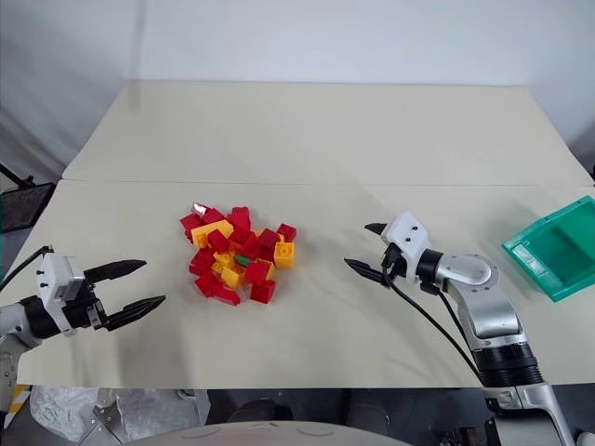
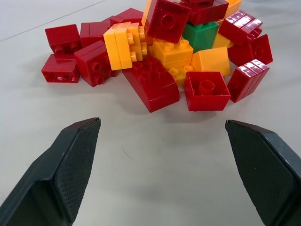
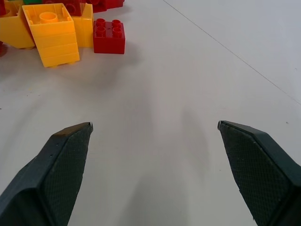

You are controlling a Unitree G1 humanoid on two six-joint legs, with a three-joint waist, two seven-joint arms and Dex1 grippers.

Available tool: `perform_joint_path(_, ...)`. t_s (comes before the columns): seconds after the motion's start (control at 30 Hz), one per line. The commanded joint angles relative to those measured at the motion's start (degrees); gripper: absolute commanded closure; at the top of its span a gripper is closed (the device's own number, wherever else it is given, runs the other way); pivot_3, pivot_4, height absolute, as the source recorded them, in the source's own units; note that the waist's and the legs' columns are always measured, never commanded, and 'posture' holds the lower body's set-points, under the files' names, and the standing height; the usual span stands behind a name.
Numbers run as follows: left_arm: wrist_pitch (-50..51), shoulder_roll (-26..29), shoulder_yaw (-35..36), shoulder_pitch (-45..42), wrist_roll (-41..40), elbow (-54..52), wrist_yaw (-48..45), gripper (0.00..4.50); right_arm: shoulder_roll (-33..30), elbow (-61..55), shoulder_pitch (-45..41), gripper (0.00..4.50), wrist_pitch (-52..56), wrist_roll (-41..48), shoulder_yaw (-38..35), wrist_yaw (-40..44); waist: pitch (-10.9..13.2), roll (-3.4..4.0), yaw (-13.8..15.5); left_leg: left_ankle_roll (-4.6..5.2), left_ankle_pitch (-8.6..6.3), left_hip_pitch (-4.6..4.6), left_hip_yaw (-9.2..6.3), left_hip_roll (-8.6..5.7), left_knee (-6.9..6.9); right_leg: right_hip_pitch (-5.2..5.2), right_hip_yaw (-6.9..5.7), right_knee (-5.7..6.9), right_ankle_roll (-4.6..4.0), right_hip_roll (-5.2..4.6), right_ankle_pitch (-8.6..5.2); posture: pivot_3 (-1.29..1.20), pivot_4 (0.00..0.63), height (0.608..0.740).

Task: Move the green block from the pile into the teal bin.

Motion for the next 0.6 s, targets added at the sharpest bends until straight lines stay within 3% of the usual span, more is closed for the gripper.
perform_joint_path(0.03,0.37,-0.25,1.34,-0.84,-1.02,-0.93,1.35,0.0,-0.23,-3.52,-0.72,0.03,1.17,1.76,-1.67,-0.42,0.0,0.0,0.02,0.0,0.0,0.0,0.0,0.0,0.0,0.0,0.0,0.0,0.0,0.0,0.0,0.0,0.15,0.74)
perform_joint_path(0.33,4.67,-0.6,1.83,-1.3,-3.01,-4.22,4.07,0.0,0.95,-18.26,-0.16,0.03,15.18,6.76,-0.9,-5.04,0.0,0.0,0.04,-0.02,-0.02,-0.02,0.03,0.01,0.0,-0.08,0.06,0.03,0.0,0.0,0.0,0.0,0.15,0.74)
perform_joint_path(0.6,1.13,-1.72,0.6,-3.72,-4.6,-3.18,-1.59,0.0,1.26,-27.37,-4.59,0.03,28.16,11.7,5.93,-4.2,-0.01,-0.01,0.06,-0.02,-0.02,-0.01,0.09,0.01,0.02,-0.1,0.09,0.06,0.0,0.0,0.0,0.0,0.15,0.74)
